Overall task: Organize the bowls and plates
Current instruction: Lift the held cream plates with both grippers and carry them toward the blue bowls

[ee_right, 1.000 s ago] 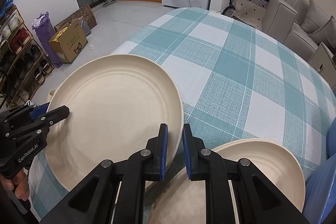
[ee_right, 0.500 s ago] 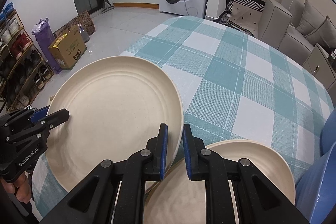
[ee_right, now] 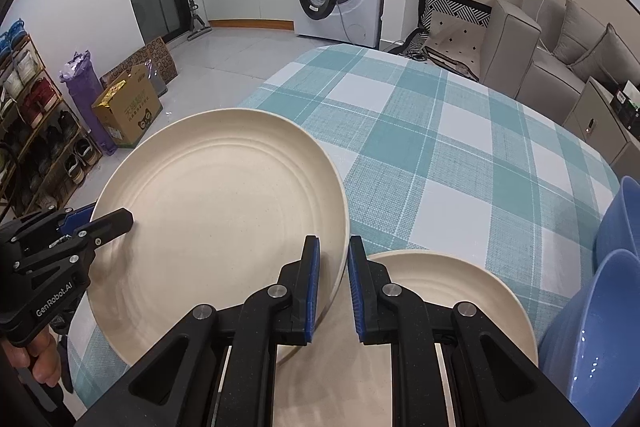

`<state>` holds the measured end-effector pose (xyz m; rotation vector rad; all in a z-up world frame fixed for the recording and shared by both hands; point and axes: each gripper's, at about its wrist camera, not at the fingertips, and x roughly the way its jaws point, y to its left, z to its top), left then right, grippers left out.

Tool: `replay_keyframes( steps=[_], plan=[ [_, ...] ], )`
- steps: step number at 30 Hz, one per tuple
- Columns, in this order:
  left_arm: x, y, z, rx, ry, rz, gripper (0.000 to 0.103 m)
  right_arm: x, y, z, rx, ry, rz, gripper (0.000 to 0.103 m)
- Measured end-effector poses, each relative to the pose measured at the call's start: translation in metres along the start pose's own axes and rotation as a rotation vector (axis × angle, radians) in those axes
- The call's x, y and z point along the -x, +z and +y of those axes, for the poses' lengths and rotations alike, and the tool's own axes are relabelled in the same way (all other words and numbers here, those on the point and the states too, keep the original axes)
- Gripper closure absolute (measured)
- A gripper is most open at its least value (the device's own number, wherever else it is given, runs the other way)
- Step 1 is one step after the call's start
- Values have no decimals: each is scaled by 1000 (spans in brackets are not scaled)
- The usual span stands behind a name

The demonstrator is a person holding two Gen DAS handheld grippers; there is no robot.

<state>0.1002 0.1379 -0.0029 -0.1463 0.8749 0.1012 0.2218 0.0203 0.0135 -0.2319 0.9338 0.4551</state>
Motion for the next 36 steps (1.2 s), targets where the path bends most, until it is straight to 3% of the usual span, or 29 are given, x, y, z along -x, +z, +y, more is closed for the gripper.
replay_keyframes(
  steps=[36],
  plan=[
    [18, -4, -64, -114, -75, -39, 82, 66, -53, -54, -142, -34, -51, 88]
  ],
)
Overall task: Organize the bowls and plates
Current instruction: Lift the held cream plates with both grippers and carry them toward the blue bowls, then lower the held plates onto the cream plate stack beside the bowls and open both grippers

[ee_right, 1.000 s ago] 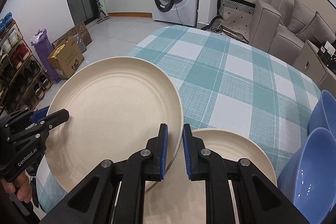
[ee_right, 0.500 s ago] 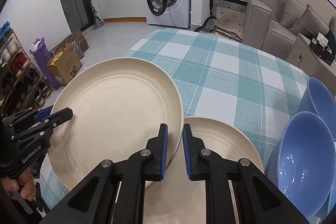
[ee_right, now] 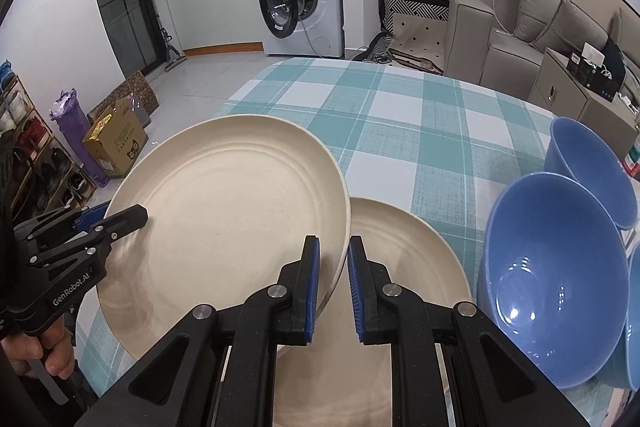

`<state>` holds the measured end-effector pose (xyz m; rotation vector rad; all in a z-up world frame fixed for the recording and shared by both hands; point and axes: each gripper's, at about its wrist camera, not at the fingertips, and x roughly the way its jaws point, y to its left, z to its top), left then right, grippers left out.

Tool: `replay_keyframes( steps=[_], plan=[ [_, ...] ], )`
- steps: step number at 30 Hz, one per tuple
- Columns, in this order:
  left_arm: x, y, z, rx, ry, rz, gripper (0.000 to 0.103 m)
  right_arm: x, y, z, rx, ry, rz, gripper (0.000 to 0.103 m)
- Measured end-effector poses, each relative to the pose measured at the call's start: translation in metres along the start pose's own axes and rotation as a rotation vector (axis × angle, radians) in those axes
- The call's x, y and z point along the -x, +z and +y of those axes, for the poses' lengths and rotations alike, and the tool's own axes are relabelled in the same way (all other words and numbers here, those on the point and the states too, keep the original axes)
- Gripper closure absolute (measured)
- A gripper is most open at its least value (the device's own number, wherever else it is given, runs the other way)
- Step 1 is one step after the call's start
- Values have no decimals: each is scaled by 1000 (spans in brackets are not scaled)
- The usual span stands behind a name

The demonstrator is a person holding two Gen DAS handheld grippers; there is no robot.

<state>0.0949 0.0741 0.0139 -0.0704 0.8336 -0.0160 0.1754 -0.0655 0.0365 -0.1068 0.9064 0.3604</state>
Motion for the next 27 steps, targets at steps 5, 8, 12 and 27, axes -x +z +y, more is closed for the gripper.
replay_keyframes(
  steps=[5, 8, 12, 27],
  plan=[
    [0, -1, -10, -13, -14, -4, 82, 6, -5, -10, -30, -6, -3, 88],
    [-1, -2, -15, -24, -13, -3, 82, 9, -8, -13, -35, -13, -3, 88],
    [-2, -3, -19, -31, -21, 0, 82, 12, -11, -18, -47, -18, -3, 88],
    [-13, -9, -40, -60, -40, -6, 82, 19, -34, -40, -122, -32, 4, 88]
  ],
)
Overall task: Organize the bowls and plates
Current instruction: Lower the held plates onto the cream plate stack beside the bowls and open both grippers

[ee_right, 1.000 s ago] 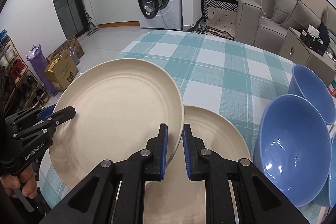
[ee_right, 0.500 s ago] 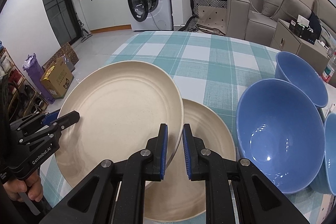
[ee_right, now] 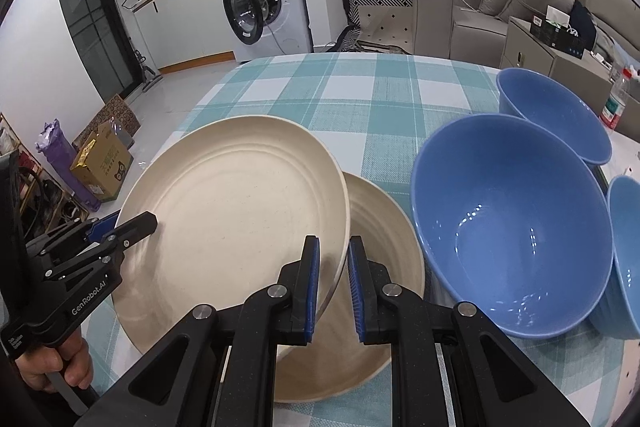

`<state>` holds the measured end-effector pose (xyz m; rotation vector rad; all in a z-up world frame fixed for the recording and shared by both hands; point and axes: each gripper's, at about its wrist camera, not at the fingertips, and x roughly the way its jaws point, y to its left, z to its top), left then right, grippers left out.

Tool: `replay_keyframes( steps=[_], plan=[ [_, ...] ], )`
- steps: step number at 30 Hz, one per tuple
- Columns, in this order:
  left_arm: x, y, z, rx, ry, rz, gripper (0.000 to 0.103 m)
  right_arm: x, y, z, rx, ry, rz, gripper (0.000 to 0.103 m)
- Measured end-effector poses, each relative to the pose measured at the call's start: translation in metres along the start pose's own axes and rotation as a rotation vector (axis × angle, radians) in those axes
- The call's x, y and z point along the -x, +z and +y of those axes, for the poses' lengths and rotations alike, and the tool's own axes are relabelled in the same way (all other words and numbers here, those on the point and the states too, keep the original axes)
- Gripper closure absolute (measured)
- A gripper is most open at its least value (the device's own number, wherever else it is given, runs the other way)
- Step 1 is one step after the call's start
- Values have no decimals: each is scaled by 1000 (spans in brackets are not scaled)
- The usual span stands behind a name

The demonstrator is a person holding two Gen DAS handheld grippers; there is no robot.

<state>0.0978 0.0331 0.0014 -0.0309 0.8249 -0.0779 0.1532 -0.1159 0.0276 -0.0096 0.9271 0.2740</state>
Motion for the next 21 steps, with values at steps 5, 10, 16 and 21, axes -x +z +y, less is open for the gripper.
replay_keyframes(
  steps=[5, 10, 16, 21],
  plan=[
    [-6, -2, -9, -10, -1, 3, 82, 0, -9, -8, -22, -6, -2, 88],
    [-11, -4, -19, -35, 3, -9, 81, 0, -15, -14, -32, -36, -14, 88],
    [-17, -7, -27, -51, 5, -8, 81, -2, -20, -20, -32, -64, -18, 88],
    [-20, -10, -31, -66, 17, -11, 81, -4, -23, -23, -33, -78, -18, 88]
  ],
)
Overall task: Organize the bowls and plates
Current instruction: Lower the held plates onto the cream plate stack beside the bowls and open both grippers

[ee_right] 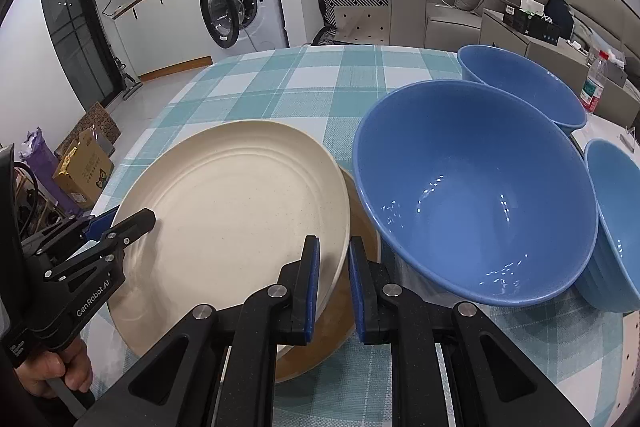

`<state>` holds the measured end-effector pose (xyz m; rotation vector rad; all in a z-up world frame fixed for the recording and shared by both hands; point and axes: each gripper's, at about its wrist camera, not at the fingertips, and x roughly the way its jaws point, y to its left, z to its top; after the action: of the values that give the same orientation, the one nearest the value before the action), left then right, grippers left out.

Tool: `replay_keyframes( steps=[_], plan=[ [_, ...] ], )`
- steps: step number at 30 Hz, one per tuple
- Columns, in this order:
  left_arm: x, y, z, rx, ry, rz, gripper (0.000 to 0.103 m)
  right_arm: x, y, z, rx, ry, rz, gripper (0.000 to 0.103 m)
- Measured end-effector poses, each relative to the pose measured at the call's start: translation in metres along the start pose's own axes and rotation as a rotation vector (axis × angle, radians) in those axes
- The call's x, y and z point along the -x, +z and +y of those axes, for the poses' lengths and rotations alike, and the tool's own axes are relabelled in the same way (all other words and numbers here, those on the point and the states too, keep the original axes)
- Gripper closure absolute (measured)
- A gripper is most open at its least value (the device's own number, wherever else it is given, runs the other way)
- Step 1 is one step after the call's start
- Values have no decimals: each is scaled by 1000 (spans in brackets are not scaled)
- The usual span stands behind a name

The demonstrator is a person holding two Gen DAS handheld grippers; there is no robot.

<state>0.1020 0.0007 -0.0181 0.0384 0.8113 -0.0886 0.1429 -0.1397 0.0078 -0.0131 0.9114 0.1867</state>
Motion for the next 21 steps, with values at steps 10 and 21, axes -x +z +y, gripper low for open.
replay_keyframes(
  steps=[10, 21],
  plan=[
    [-5, -3, -8, -31, 24, -12, 81, -3, -3, 1, 10, -33, -7, 88],
    [-9, -7, -18, -63, 42, -24, 81, -7, -9, -1, 22, -69, -19, 88]
  ],
)
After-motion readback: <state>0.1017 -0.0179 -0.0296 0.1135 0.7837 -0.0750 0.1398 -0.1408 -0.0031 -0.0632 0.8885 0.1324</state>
